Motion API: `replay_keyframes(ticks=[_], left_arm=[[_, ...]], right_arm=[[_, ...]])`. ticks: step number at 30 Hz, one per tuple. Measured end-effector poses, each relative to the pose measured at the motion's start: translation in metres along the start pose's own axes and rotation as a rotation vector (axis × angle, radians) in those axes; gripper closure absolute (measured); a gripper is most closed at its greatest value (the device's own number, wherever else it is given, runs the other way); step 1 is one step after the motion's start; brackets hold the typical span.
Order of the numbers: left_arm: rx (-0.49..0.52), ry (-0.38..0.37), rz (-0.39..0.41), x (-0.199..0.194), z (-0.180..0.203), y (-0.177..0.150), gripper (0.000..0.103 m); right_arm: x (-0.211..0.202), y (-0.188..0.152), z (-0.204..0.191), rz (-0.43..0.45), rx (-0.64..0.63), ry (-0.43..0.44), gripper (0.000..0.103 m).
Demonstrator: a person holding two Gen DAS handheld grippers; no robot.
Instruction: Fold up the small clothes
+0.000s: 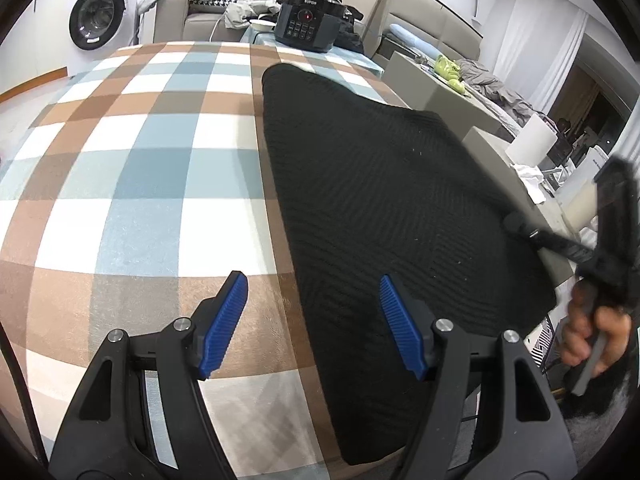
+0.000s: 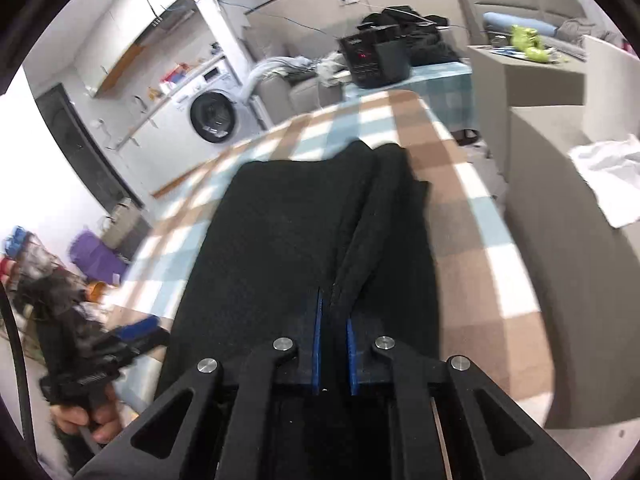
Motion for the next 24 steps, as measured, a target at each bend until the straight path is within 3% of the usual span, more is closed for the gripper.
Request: replay_keyframes(ticks=[2,7,9,12,17,18,21,24], left_arm=[[0.003,0.000,-0.012,0.003,0.000,-0.002,0.037],[0.010,-0.005,-0.007,-0.005,0.002,-0.006,0.037],[0.019,-0.004,-0.002,-0.008,0.004,-0.008,0.037],[0.021,-0.008,-0.004,-0.010,0.007,-0.010,0.037],[0.059,-0.004,0.025,-0.025,0.018,-0.008,0.037],[0.074,-0.012,0.036,-0.030,0.023,-0.007,0.037],[0.132,-0.050,0.065,-0.040,0.045,-0.005,0.037],[0.203,-0.103,0.060,-0.038,0.074,-0.011,0.037]], right_arm=[[0.020,-0.012,0.015,-0.084,0.054,-0.030,0.091],[0.004,-0.018,0.020,-0.083,0.127,0.064,0.073],[0.001,-0.028,0.021,-0.099,0.132,0.077,0.072],[0.002,-0.029,0.025,-0.043,0.073,0.004,0.080],[-0.028,-0.026,0.013,0.055,0.056,-0.049,0.078],[-0.036,-0.025,0.009,0.077,0.046,-0.053,0.073],[-0.060,-0.031,-0.011,0.126,-0.039,-0.048,0.070],[-0.065,-0.045,-0.040,0.112,-0.129,0.017,0.066]])
Point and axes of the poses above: each gripper's, at about its wrist camera, not at the fingertips, and x roughly the way its jaws point, z to its right, y to its top, the point moved 9 cm from there along x, roughly the way its jaws point, and after that the axes turned 13 degrees about x, right-handed, at the moved point
